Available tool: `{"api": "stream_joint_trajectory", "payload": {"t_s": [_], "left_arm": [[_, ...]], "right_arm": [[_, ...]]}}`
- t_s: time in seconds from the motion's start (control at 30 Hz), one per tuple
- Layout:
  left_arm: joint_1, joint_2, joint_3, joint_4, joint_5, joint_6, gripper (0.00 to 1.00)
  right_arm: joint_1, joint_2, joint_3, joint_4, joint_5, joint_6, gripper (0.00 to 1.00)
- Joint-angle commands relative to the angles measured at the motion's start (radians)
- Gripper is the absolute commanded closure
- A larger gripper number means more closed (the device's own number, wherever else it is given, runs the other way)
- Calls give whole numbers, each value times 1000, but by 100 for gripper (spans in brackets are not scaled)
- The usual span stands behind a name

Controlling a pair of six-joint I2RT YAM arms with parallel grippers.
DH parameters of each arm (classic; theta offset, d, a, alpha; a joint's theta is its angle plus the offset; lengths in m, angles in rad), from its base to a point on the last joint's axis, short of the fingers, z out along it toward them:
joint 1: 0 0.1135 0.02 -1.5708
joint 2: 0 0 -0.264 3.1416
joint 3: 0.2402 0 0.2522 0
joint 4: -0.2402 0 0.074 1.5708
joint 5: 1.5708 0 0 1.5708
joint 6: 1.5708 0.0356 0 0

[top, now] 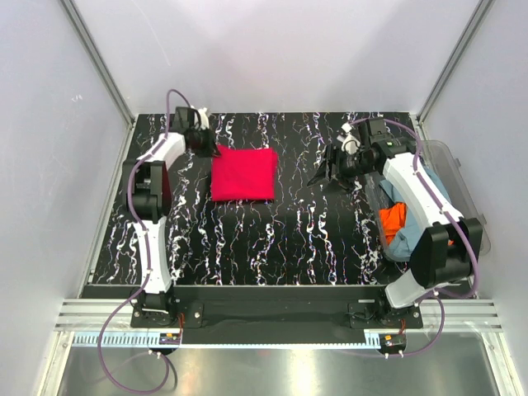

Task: Fold and stack the t-shirts
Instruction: Neatly place the folded tshirt to the corner

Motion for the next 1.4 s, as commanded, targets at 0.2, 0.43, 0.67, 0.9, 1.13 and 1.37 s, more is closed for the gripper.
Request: {"api": "stream_joint_trajectory", "payload": {"t_s": [0.2,0.43,0.67,0.9,1.13,1.37], "left_arm": [[140,124,430,-256,-248,444,100],[238,211,582,-218,-338,554,100],[281,266,599,-28,-337,680,100],[296,303,596,191,-381,700,100],[348,384,697,297,-322,671,100],[387,429,757,405,-204,599,100]], "right_arm": [[10,130,91,-34,23,-15,34],[16,197,157,-116,64,-35,34],[48,235,168,-128,101,-18,34],[88,283,191,-127,121,3,34],[97,324,201,-127,121,8,34],[114,370,232,-127,104,11,34]]}}
